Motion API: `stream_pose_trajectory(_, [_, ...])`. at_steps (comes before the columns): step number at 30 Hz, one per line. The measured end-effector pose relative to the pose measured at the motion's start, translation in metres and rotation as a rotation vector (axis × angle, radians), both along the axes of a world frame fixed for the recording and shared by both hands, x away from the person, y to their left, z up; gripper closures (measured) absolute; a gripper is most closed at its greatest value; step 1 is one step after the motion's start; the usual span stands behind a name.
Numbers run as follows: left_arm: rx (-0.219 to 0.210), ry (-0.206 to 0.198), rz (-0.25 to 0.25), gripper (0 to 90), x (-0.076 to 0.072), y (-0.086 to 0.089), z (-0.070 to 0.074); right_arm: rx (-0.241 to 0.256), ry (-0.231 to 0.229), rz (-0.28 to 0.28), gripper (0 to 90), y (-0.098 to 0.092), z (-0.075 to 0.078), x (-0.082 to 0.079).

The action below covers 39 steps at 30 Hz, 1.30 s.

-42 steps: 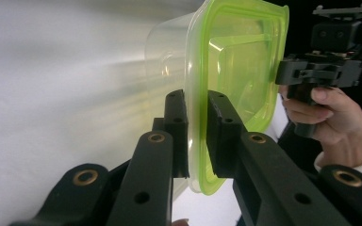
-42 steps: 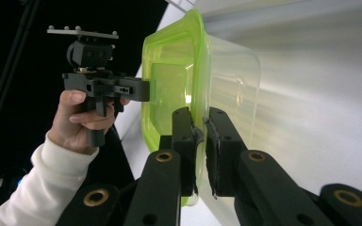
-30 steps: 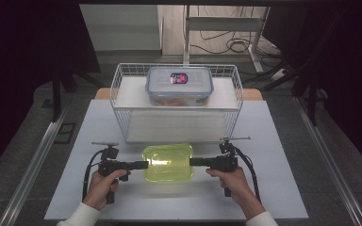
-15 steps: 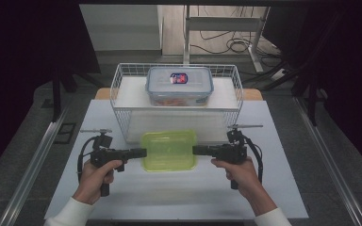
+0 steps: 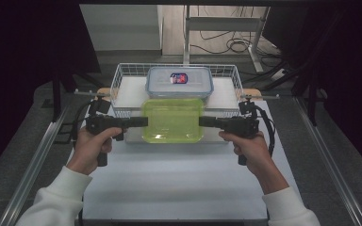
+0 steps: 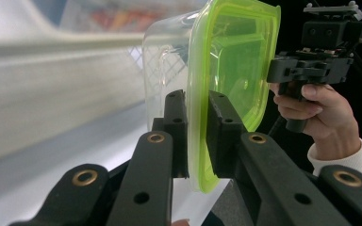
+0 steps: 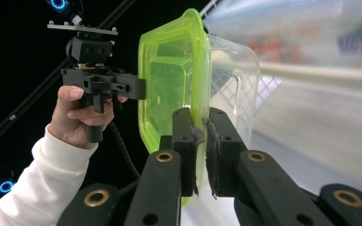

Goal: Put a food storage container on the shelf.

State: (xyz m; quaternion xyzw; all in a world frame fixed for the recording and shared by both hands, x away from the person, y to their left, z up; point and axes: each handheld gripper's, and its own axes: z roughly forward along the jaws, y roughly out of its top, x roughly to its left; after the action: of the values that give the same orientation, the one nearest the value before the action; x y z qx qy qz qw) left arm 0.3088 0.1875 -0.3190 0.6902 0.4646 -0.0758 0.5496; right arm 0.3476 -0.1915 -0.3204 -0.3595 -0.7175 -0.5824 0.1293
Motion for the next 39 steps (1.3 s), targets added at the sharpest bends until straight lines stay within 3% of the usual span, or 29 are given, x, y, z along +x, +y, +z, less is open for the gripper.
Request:
stream_pose_trajectory(5, [0.003,-0.022,0.001,81.1,0.012,0.000,0.019,0.002,-0.033,-0.010,82.5,0.000,0.023,0.011])
stream_pose_trajectory(14, [-0.002,-0.032,-0.003,81.2,0.036,-0.001,0.042,0.001,-0.053,-0.026,82.5,-0.001,0.047,0.031])
stream_pose_trajectory(23, [0.015,-0.033,0.009,81.3,0.074,-0.005,0.065,0.006,-0.050,-0.049,82.5,-0.002,0.065,0.061])
stream_pose_trajectory(26, [0.021,-0.026,0.013,81.2,0.088,-0.006,0.067,0.008,-0.042,-0.062,82.4,-0.002,0.067,0.073])
stream_pose_trajectory(27, [0.017,-0.005,0.013,81.2,0.099,-0.005,0.065,0.009,-0.025,-0.070,82.4,-0.002,0.065,0.082])
stream_pose_trajectory(31, [0.015,0.027,0.024,81.3,0.115,-0.005,0.058,0.004,0.016,-0.094,82.1,0.001,0.060,0.098])
stream_pose_trajectory(35, [-0.015,0.032,0.028,80.8,0.121,-0.003,0.056,0.018,0.041,-0.108,81.3,0.000,0.054,0.109])
stream_pose_trajectory(39, [-0.041,0.050,0.063,80.1,0.127,-0.002,0.053,0.045,0.058,-0.118,78.8,0.002,0.050,0.116])
